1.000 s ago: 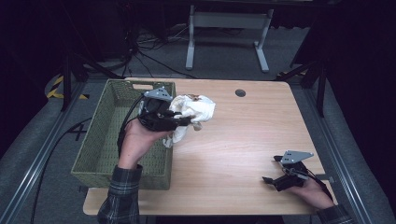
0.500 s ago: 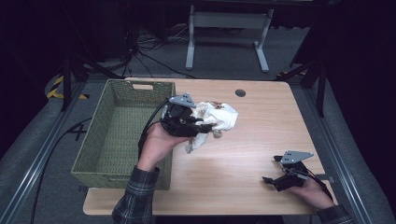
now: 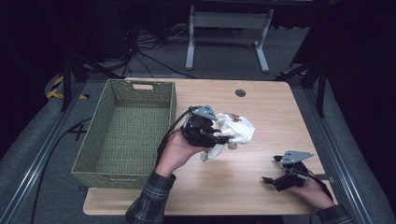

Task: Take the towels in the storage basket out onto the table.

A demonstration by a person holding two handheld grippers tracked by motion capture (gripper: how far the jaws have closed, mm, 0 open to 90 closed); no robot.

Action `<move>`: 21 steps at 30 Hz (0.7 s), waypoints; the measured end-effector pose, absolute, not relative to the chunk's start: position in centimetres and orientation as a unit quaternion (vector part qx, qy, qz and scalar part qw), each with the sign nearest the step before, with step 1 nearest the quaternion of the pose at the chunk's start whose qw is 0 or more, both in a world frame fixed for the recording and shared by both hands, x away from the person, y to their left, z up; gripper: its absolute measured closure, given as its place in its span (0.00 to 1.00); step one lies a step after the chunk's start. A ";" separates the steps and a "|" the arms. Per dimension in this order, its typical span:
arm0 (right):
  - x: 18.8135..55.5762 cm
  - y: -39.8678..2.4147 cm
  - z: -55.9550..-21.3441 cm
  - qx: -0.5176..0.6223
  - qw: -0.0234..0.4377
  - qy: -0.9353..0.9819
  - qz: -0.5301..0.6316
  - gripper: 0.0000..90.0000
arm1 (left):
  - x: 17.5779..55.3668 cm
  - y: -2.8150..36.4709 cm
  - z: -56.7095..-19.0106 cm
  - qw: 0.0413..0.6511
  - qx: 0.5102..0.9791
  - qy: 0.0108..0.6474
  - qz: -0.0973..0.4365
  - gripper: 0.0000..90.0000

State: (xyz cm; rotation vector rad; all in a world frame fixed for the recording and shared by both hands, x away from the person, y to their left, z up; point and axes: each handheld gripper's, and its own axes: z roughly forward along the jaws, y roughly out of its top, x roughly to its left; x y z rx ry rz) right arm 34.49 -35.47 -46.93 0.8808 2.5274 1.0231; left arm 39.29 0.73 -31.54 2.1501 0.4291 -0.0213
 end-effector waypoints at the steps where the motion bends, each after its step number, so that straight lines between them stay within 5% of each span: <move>1: 34.5 -35.5 -46.9 0.304 0.138 0.874 0.354 0.00 | 39.2 0.2 -31.8 0.453 0.874 0.175 -0.009 0.80; 21: 34.6 -35.5 -46.9 0.297 0.139 0.876 0.354 0.00 | 37.8 -4.6 -38.1 0.406 0.902 0.147 -0.011 0.80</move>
